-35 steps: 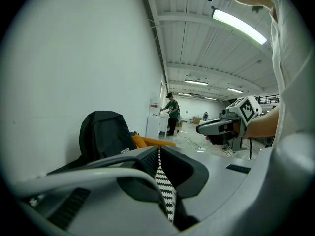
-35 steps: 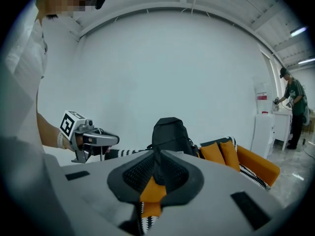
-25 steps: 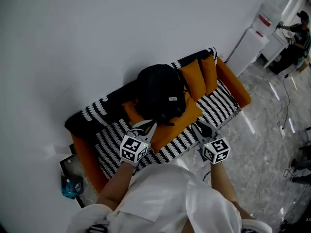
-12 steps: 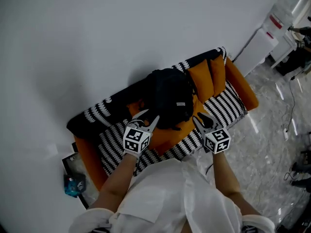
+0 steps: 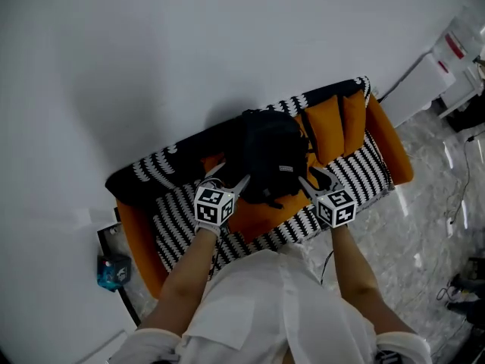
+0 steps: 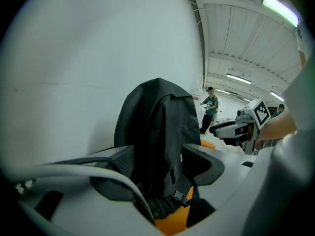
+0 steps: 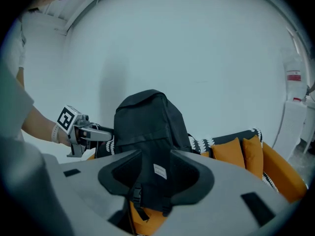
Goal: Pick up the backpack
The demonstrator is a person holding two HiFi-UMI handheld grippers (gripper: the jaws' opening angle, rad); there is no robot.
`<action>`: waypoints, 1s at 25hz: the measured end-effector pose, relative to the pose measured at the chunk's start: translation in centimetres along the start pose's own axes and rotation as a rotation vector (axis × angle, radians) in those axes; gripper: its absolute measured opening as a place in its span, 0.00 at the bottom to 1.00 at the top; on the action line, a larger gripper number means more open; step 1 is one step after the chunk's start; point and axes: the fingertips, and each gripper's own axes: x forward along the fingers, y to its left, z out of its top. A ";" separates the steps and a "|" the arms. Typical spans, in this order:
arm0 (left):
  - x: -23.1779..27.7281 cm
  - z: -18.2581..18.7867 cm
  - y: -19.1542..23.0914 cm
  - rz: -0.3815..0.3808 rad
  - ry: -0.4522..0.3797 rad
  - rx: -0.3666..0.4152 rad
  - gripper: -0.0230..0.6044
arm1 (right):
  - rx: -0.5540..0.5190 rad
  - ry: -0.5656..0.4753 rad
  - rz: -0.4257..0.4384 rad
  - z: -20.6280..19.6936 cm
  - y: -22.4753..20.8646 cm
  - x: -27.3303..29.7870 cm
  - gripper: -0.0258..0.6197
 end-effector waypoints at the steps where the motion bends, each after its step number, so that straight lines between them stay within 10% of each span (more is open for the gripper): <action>1: 0.4 -0.1 0.0 0.003 0.009 -0.002 0.53 | 0.003 0.008 -0.001 -0.1 -0.7 0.5 0.34; 25: 4.4 1.0 0.9 -0.033 0.068 0.101 0.56 | -0.113 0.120 0.121 0.0 -4.3 7.0 0.51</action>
